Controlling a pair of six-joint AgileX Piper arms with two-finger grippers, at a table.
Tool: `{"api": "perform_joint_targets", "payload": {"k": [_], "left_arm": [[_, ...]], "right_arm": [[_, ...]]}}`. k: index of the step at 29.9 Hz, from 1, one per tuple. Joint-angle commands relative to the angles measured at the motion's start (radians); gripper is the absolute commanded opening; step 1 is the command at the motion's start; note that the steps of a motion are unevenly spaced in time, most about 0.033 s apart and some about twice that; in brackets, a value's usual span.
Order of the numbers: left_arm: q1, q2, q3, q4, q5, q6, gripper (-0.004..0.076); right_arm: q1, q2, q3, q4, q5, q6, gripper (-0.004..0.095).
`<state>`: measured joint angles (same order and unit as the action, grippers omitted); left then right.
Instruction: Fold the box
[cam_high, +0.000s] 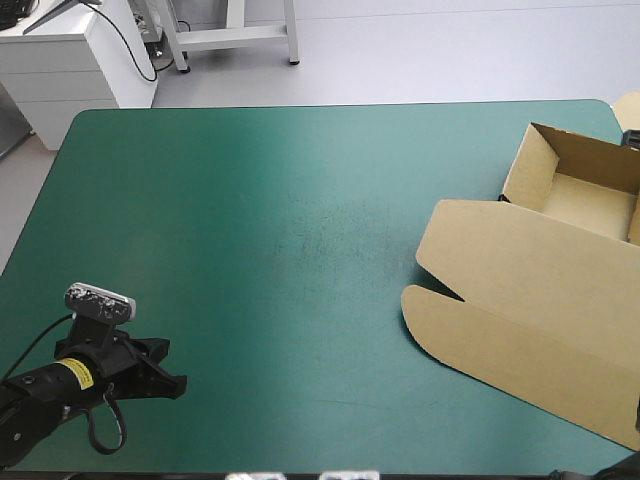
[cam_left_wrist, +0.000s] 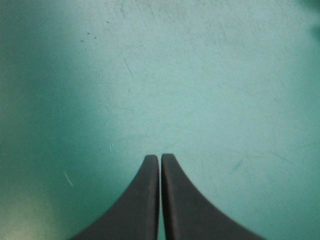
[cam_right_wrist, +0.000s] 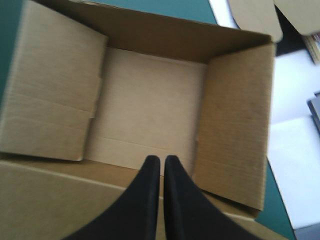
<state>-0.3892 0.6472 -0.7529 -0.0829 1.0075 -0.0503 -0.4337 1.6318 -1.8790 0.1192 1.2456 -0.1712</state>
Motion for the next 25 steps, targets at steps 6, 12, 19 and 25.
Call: {"api": "perform_joint_targets", "payload": {"k": [6, 12, 19, 25], "left_arm": [[0.001, -0.048, -0.026, 0.016, -0.148, 0.002, -0.0008], [0.001, -0.16, -0.018, 0.049, -0.171, 0.002, -0.0008], [0.001, -0.328, 0.089, 0.069, -0.177, 0.004, -0.0008], [0.001, -0.504, 0.191, 0.083, -0.187, 0.004, -0.0008]], "right_arm": [[0.236, -0.3, 0.196, 0.023, -0.044, -0.056, 0.0], [0.339, -0.47, 0.445, 0.059, -0.052, -0.089, 0.0], [0.35, -0.708, 0.711, 0.231, -0.257, -0.206, -0.0021], [0.35, -0.967, 0.921, 0.377, -0.387, -0.412, -0.0021]]}}
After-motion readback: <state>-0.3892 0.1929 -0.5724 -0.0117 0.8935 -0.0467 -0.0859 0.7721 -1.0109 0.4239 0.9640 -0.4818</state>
